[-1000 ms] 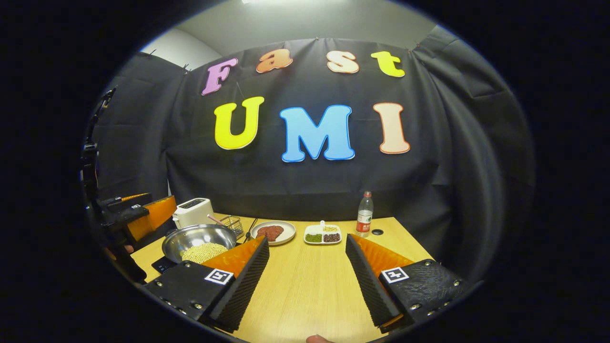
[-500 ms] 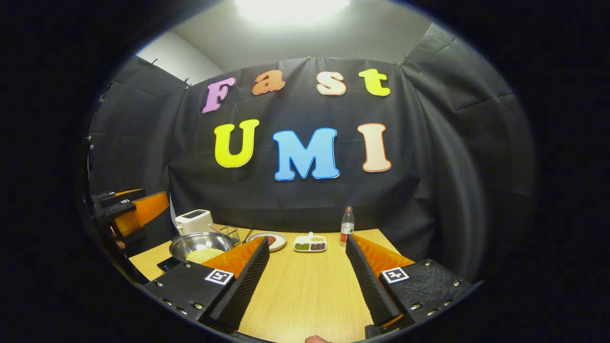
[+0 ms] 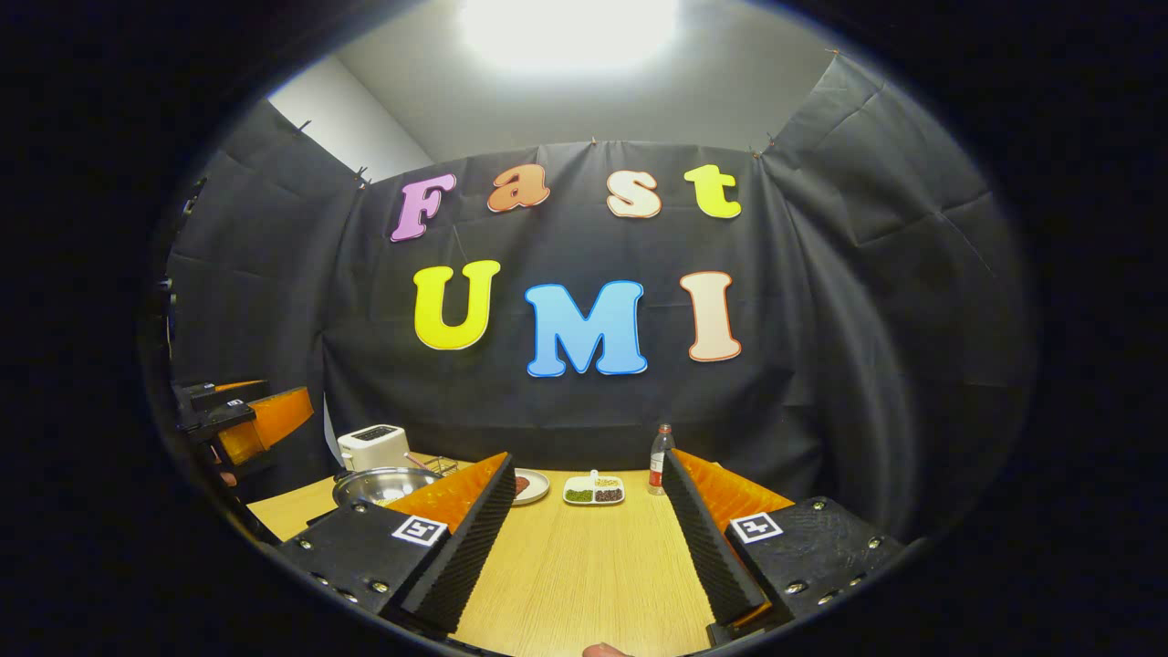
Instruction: First push the handle of the pot to place it horizontally, then grasp the pot with both hands and set it on the induction cooktop.
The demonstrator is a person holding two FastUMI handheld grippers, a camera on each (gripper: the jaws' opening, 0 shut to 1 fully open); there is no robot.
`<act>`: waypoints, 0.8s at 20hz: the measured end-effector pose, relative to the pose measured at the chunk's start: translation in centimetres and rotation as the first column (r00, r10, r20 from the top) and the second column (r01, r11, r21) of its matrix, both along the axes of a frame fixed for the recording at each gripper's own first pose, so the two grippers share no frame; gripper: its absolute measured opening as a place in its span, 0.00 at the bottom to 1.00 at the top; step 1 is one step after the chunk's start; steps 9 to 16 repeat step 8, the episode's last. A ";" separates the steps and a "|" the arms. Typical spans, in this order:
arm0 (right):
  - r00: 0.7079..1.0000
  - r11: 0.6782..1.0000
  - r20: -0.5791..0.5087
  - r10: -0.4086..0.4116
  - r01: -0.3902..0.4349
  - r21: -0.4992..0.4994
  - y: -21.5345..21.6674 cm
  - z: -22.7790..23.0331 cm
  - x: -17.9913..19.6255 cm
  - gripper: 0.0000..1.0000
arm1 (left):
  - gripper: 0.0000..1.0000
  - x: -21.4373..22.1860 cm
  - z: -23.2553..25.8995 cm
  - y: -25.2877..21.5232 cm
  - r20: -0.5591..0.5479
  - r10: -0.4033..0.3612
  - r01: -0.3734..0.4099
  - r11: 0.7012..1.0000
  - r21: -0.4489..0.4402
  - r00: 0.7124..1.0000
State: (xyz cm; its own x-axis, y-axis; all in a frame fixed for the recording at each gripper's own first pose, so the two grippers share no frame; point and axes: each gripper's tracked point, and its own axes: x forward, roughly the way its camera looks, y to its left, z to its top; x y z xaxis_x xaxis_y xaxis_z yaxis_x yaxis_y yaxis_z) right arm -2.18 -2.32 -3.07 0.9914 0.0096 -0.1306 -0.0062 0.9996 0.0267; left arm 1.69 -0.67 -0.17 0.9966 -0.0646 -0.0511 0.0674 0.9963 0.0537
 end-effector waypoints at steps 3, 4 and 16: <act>1.000 1.000 0.001 0.004 -0.004 0.006 0.8 0.2 0.1 0.97 | 0.98 -0.1 -0.2 0.9 -0.003 0.003 -0.003 1.000 0.001 1.000; 1.000 1.000 0.007 0.004 -0.004 0.003 0.9 0.5 0.2 0.97 | 0.98 -0.1 -0.3 1.1 -0.003 0.007 -0.007 1.000 0.002 1.000; 1.000 1.000 0.017 0.007 -0.007 -0.021 1.3 0.9 -0.1 0.97 | 0.98 0.0 -0.2 1.4 0.002 0.005 -0.005 1.000 0.004 1.000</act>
